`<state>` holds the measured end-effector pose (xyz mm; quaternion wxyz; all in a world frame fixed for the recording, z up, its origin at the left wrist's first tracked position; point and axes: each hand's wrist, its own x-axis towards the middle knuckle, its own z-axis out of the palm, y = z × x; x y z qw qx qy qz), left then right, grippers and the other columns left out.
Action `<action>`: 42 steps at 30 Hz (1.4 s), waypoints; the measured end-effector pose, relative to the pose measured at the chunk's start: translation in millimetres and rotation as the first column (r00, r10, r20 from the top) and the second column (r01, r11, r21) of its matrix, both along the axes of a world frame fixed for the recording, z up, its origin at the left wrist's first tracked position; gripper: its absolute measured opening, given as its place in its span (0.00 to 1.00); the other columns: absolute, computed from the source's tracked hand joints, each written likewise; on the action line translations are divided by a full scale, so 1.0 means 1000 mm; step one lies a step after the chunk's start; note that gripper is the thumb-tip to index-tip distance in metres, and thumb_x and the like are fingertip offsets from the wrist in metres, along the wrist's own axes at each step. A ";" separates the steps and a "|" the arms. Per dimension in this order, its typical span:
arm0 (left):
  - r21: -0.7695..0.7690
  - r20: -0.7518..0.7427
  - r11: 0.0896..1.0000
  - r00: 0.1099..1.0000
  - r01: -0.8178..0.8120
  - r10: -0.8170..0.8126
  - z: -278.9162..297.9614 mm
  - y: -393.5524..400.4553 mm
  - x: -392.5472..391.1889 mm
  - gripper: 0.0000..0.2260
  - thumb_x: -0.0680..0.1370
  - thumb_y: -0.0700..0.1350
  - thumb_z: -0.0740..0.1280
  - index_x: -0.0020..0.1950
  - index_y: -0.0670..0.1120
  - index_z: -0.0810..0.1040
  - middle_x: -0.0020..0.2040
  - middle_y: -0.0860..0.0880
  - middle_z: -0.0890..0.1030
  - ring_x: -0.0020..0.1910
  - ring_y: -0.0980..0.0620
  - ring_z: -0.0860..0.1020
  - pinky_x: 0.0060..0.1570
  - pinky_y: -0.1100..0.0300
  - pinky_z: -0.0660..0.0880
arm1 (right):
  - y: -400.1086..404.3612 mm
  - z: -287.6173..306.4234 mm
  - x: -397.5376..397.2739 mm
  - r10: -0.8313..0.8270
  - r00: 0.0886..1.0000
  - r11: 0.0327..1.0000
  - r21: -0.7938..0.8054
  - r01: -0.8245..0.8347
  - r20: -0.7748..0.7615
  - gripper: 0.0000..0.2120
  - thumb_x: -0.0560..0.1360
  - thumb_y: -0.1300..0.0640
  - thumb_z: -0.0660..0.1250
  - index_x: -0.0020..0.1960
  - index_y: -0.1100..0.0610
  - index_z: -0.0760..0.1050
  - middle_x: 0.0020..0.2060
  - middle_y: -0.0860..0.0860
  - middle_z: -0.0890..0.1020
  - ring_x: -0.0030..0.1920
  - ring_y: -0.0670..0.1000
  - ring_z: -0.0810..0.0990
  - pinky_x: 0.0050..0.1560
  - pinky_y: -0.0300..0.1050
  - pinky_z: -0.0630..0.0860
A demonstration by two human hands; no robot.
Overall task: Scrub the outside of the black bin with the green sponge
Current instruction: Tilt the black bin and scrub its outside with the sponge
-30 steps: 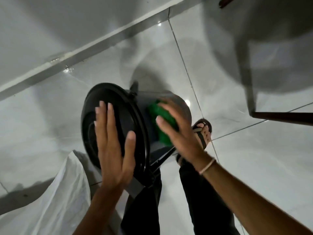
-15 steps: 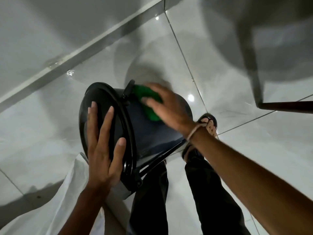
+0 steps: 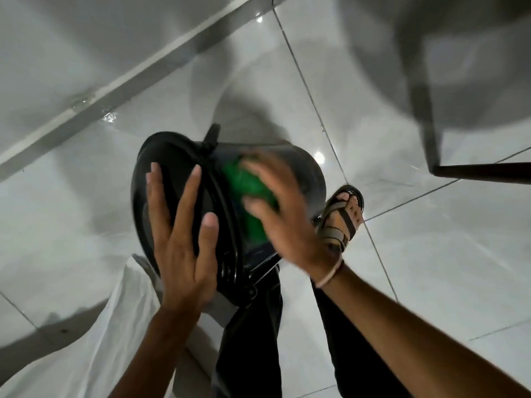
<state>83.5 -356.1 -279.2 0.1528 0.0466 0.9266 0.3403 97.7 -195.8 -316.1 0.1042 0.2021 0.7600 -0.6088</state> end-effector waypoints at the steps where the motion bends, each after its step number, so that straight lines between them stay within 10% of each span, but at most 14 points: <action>1: 0.010 0.017 0.999 0.999 -0.051 0.051 0.000 -0.002 -0.002 0.24 0.87 0.51 0.55 0.85 0.52 0.65 0.89 0.40 0.54 0.90 0.44 0.52 0.86 0.34 0.56 | -0.010 0.007 0.019 0.066 0.995 0.998 0.001 -0.066 -0.071 0.22 0.77 0.52 0.65 0.71 0.47 0.72 0.77 0.46 0.70 0.81 0.46 0.62 0.81 0.59 0.62; 4: 0.007 0.068 0.983 0.981 -0.181 0.181 -0.001 -0.004 -0.010 0.24 0.87 0.52 0.54 0.85 0.54 0.64 0.89 0.44 0.55 0.90 0.49 0.52 0.87 0.36 0.55 | -0.007 -0.006 0.059 0.216 0.971 0.975 0.067 -0.210 -0.102 0.20 0.80 0.56 0.65 0.71 0.51 0.72 0.81 0.50 0.63 0.85 0.49 0.52 0.85 0.60 0.53; 9: -0.016 0.080 0.967 0.964 -0.255 0.255 0.000 0.007 -0.023 0.25 0.87 0.50 0.53 0.85 0.53 0.65 0.89 0.47 0.57 0.88 0.56 0.52 0.88 0.41 0.54 | 0.026 -0.022 0.016 -0.246 0.936 0.969 0.061 0.238 0.253 0.21 0.83 0.61 0.65 0.75 0.58 0.69 0.77 0.56 0.68 0.79 0.56 0.64 0.80 0.63 0.64; 17: -0.071 0.024 0.984 0.986 -0.161 0.163 0.010 0.018 -0.025 0.24 0.88 0.45 0.53 0.84 0.49 0.70 0.87 0.39 0.60 0.89 0.42 0.56 0.86 0.36 0.57 | -0.004 -0.004 0.026 0.183 0.955 0.983 0.046 -0.177 -0.233 0.20 0.79 0.55 0.65 0.71 0.54 0.75 0.78 0.54 0.68 0.84 0.50 0.56 0.83 0.63 0.56; 25: -0.056 0.015 0.982 0.983 -0.182 0.183 0.007 0.023 -0.025 0.24 0.87 0.46 0.52 0.83 0.50 0.70 0.88 0.43 0.60 0.89 0.43 0.53 0.87 0.35 0.54 | 0.045 -0.048 0.009 -0.297 0.911 0.950 0.184 0.252 0.285 0.19 0.83 0.61 0.64 0.73 0.60 0.72 0.71 0.59 0.74 0.74 0.59 0.69 0.76 0.61 0.68; 34: -0.094 -0.028 0.976 0.980 -0.199 0.197 0.008 0.048 -0.014 0.25 0.86 0.46 0.52 0.84 0.53 0.69 0.88 0.42 0.60 0.89 0.41 0.54 0.86 0.32 0.51 | 0.009 0.011 0.021 0.063 0.990 0.993 0.111 -0.049 -0.129 0.19 0.82 0.58 0.64 0.71 0.63 0.74 0.73 0.60 0.72 0.77 0.59 0.67 0.80 0.61 0.63; 42: -0.183 -0.083 0.982 0.995 0.039 -0.055 0.011 0.042 0.003 0.26 0.86 0.52 0.51 0.84 0.53 0.69 0.87 0.39 0.61 0.87 0.37 0.56 0.85 0.32 0.53 | 0.081 -0.082 -0.015 -0.153 0.928 0.988 0.036 0.149 0.340 0.16 0.81 0.60 0.66 0.69 0.59 0.78 0.64 0.60 0.81 0.66 0.61 0.78 0.64 0.43 0.71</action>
